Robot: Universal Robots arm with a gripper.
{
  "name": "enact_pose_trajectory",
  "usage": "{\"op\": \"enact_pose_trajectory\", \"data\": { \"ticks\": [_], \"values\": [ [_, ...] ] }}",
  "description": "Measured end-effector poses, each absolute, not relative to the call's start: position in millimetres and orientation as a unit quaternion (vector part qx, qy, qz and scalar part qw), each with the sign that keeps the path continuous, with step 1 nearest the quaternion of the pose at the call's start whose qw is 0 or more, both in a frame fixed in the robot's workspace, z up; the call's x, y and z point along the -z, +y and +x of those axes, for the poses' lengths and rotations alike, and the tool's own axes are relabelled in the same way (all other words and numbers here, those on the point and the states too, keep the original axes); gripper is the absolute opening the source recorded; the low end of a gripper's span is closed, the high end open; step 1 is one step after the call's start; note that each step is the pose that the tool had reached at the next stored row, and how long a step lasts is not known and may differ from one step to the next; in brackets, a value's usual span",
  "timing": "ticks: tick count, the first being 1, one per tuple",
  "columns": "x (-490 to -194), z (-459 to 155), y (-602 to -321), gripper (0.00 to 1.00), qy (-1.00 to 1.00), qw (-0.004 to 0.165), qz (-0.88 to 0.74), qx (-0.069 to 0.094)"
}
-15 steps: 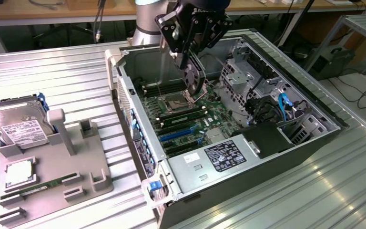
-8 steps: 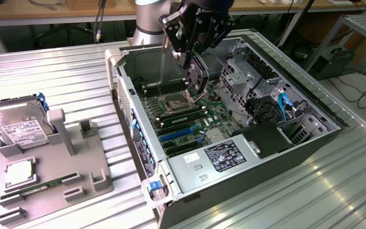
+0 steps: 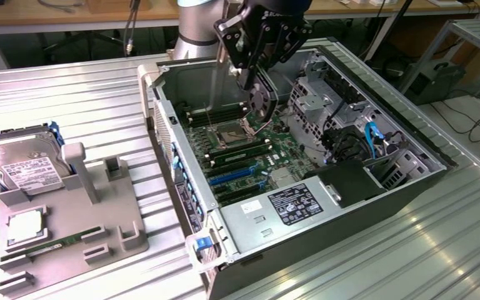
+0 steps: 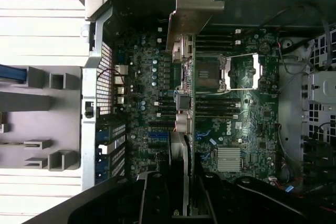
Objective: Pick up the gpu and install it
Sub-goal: 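Pick up the gpu and move the gpu toward the slot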
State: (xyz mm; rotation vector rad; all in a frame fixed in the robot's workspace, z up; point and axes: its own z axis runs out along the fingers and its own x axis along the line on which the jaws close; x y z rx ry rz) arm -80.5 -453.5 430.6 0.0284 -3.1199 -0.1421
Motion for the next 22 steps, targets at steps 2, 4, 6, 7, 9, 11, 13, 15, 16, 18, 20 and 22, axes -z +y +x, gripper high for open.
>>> {"op": "enact_pose_trajectory", "data": {
  "ticks": [2,4,6,7,9,11,13,15,16,18,20,22],
  "values": [
    [-430.4,-78.7,-453.5,0.27,-0.999,0.009,0.009,0.046],
    [-430.3,-76.8,-453.5,0.27,-0.999,0.009,0.009,0.046],
    [-430.2,-74.6,-453.5,0.27,-0.999,0.009,0.009,0.046],
    [-430.1,-73.4,-453.5,0.27,-0.999,0.009,0.009,0.046],
    [-429.9,-68.5,-453.5,0.27,-0.999,0.009,0.009,0.046],
    [-429.8,-66.2,-453.5,0.27,-0.999,0.009,0.009,0.046],
    [-429.7,-64.1,-453.5,0.27,-0.999,0.009,0.009,0.046],
    [-429.6,-61.6,-453.5,0.27,-0.999,0.009,0.009,0.045],
    [-429.5,-59.6,-453.5,0.27,-0.999,0.009,0.009,0.046],
    [-429.3,-55.8,-453.5,0.27,-0.999,0.009,0.009,0.046],
    [-429.0,-51.7,-453.5,0.27,-0.999,0.009,0.009,0.046],
    [-428.9,-47.7,-453.5,0.27,-0.999,0.009,0.009,0.046]
  ]
}}
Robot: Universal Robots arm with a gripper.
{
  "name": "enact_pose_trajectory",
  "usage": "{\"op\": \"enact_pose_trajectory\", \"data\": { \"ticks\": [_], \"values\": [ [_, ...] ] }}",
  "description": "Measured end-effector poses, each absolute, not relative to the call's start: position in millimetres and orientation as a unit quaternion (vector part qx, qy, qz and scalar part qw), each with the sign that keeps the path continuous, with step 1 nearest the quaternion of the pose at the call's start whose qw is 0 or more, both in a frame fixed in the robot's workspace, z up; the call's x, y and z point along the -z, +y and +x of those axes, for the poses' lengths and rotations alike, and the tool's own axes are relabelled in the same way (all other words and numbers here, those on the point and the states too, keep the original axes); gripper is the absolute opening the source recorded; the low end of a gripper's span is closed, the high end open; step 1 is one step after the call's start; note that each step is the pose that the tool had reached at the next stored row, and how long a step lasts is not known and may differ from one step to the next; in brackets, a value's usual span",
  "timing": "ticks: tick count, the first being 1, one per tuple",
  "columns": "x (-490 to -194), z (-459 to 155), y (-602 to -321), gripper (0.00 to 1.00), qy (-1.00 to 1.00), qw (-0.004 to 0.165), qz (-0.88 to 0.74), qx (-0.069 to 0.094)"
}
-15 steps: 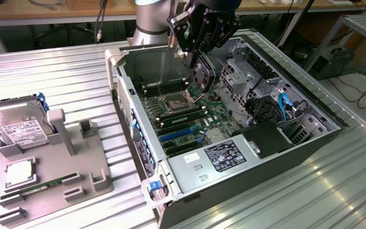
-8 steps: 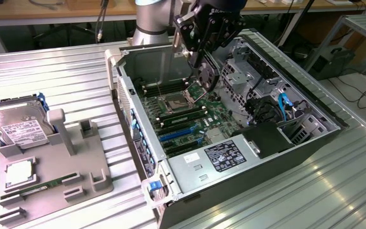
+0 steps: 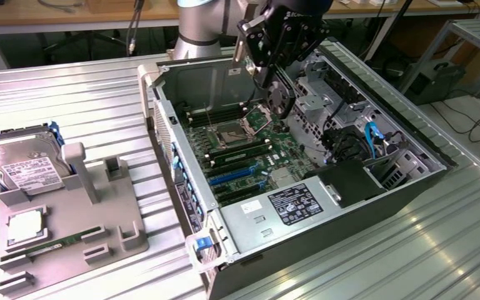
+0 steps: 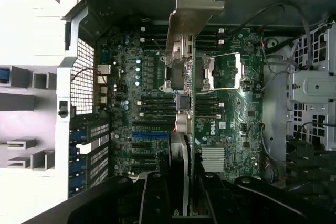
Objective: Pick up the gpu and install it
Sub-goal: 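Pick up the gpu and move the gpu toward the slot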
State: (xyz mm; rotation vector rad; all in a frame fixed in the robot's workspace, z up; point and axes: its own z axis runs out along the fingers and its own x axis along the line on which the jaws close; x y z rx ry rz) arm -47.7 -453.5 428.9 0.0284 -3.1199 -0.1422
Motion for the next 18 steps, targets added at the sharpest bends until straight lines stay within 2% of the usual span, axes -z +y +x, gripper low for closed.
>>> {"op": "enact_pose_trajectory", "data": {
  "ticks": [18],
  "values": [
    [-427.5,-19.1,-453.5,0.27,-0.999,0.009,0.009,0.046]
  ]
}}
